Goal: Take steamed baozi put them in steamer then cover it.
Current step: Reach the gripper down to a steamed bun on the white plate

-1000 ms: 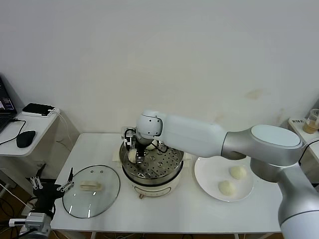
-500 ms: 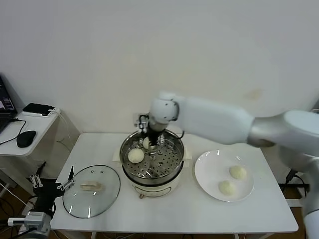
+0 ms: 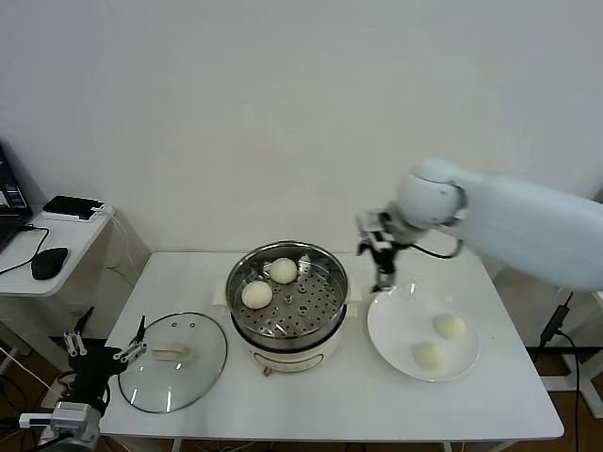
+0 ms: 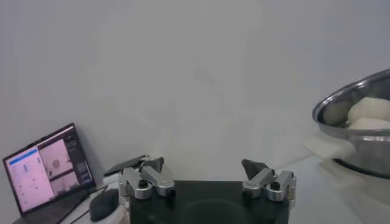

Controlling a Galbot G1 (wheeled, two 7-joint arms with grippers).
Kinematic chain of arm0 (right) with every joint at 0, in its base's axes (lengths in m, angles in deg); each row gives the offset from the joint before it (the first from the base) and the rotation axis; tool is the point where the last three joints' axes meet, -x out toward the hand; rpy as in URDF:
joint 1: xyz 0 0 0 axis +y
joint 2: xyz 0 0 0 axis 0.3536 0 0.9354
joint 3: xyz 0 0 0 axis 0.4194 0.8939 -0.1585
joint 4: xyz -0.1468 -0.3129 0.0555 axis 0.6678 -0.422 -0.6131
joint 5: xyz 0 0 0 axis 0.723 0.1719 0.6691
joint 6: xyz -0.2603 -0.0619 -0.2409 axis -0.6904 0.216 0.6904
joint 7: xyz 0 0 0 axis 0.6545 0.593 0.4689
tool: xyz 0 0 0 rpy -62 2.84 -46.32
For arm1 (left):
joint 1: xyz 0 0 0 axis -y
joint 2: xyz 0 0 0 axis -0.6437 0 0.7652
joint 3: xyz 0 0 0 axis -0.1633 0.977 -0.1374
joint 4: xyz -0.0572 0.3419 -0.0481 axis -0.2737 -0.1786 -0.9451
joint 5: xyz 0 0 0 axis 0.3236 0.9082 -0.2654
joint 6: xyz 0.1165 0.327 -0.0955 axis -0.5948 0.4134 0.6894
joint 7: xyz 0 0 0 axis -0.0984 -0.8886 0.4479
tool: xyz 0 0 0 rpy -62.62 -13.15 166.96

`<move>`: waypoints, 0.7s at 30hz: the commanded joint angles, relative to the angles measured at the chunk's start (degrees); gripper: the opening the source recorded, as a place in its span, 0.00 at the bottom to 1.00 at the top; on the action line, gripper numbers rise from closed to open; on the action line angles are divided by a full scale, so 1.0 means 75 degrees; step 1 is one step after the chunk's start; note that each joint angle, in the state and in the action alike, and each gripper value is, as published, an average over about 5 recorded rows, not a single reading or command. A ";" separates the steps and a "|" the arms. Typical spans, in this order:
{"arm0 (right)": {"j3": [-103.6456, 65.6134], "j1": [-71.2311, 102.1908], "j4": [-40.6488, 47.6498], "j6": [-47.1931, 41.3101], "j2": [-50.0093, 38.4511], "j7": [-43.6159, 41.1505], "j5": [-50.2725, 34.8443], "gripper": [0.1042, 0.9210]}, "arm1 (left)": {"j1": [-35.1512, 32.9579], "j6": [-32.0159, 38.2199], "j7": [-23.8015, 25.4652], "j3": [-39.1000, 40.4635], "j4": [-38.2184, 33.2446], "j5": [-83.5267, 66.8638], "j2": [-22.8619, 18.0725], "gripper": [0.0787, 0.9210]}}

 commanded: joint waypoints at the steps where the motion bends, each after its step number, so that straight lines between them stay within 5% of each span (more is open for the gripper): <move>1: -0.1363 0.2126 -0.0812 0.1152 -0.2527 -0.0355 0.1806 0.88 | -0.0009 -0.0005 0.0001 0.0050 -0.0001 0.0027 -0.0020 0.88; 11: -0.3867 0.5752 -0.0561 0.1634 -0.2787 -0.0458 0.2999 0.88 | -0.0035 -0.0059 0.0001 0.0112 0.0014 0.0149 -0.0062 0.88; 21: -0.4235 0.6468 -0.0082 0.1547 -0.2250 -0.0248 0.3205 0.88 | -0.0043 -0.0059 -0.0002 0.0137 0.0075 0.0212 -0.0069 0.88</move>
